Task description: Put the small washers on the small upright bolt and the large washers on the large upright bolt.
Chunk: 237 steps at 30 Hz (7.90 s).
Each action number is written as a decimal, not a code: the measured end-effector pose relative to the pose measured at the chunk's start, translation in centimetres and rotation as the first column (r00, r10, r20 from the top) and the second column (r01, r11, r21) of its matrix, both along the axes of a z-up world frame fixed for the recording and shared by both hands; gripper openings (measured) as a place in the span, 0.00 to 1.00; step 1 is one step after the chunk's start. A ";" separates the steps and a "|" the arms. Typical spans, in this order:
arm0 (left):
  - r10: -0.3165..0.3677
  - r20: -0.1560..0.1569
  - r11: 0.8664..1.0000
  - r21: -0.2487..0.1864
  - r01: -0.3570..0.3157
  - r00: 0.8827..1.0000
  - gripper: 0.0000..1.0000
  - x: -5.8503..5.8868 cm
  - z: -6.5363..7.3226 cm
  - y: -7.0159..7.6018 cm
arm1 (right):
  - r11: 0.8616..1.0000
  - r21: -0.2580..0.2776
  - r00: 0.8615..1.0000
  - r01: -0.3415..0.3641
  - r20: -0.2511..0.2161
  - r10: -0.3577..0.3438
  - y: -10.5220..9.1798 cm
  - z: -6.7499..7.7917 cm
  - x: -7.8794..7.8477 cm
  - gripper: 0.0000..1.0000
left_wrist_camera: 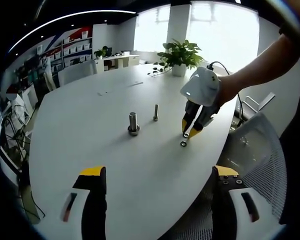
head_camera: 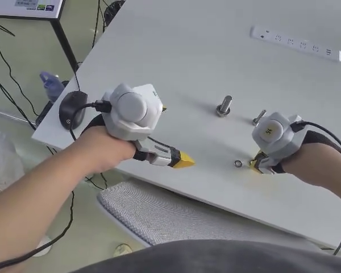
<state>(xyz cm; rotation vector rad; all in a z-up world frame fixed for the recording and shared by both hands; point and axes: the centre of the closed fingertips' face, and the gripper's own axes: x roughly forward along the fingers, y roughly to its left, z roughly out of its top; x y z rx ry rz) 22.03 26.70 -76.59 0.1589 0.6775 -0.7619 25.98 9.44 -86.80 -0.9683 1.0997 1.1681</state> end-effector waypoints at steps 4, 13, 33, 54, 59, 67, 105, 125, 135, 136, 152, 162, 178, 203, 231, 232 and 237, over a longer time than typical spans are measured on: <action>0.001 0.002 1.000 -0.007 -0.001 1.000 0.86 0.1 0.2 -0.1 | 1.000 0.001 1.000 0.010 -0.002 -0.010 -0.1 0.0 0.1 0.14; 0.005 -0.005 1.000 -0.005 -0.005 1.000 0.84 -0.2 0.0 0.0 | 1.000 -0.012 1.000 0.016 0.002 -0.016 0.0 -0.1 0.1 0.14; -0.001 -0.009 1.000 0.010 0.001 1.000 0.81 -0.4 0.0 0.2 | 0.999 -0.002 0.999 0.041 -0.017 -0.041 0.0 -0.1 0.2 0.12; 0.006 -0.013 1.000 0.016 -0.006 1.000 0.81 -0.2 -0.3 0.3 | 0.998 -0.016 0.997 0.066 -0.035 -0.066 -2.0 1.4 1.3 0.12; 0.005 -0.001 1.000 0.017 -0.005 1.000 0.83 0.0 -0.2 0.2 | 0.997 -0.037 0.997 0.070 -0.042 -0.071 -3.0 1.7 1.7 0.12; 0.008 -0.005 1.000 0.019 -0.008 1.000 0.84 0.1 -0.3 0.3 | 0.995 -0.036 0.995 0.091 -0.038 -0.092 -4.2 2.3 2.9 0.12; 0.019 -0.020 0.999 0.028 -0.018 1.000 0.84 0.3 -0.6 0.8 | 0.993 0.025 0.993 0.115 0.033 -0.116 -1.5 6.1 10.7 0.12; 0.020 -0.030 0.999 0.033 -0.019 0.999 0.82 0.4 -0.9 0.9 | 0.996 0.046 0.996 0.074 0.041 -0.076 0.7 6.1 12.4 0.12; 0.031 -0.034 0.999 0.035 -0.030 0.999 0.82 0.4 -0.9 1.4 | 0.997 0.047 0.997 0.062 0.042 -0.064 1.5 5.9 12.9 0.12; 0.032 -0.034 0.999 0.035 -0.030 0.999 0.81 0.4 -1.0 1.4 | 0.997 0.047 0.997 0.062 0.040 -0.064 1.6 5.9 12.8 0.12; 0.036 -0.046 0.999 0.038 -0.034 0.998 0.81 0.5 -1.2 1.7 | 0.998 0.030 0.998 0.060 0.033 -0.061 1.6 5.4 12.0 0.12; 0.038 -0.053 0.999 0.039 -0.036 0.998 0.80 0.5 -1.5 1.8 | 0.998 0.030 0.998 0.054 0.029 -0.055 1.7 4.7 12.1 0.12; 0.023 -0.051 0.999 0.050 -0.021 0.998 0.80 0.7 -1.3 1.9 | 0.999 0.019 0.999 0.041 0.029 -0.041 1.8 2.9 12.0 0.12; 0.022 -0.042 0.999 0.035 -0.020 0.999 0.81 0.7 -1.1 2.3 | 1.000 -0.004 0.999 0.023 0.024 -0.023 1.8 0.6 12.5 0.12; 0.028 -0.055 0.999 0.034 -0.027 0.998 0.84 0.1 -1.3 2.3 | 1.000 0.003 1.000 0.028 0.013 -0.028 2.0 0.2 12.5 0.18; 0.025 -0.051 0.999 0.035 -0.024 0.998 0.84 0.1 -1.2 2.3 | 0.999 0.002 0.999 0.033 0.012 -0.034 1.9 0.1 12.6 0.21; 0.035 -0.046 0.999 0.035 -0.034 0.998 0.83 0.1 -1.1 2.6 | 1.000 0.001 1.000 0.030 0.010 -0.030 1.9 0.1 12.4 0.22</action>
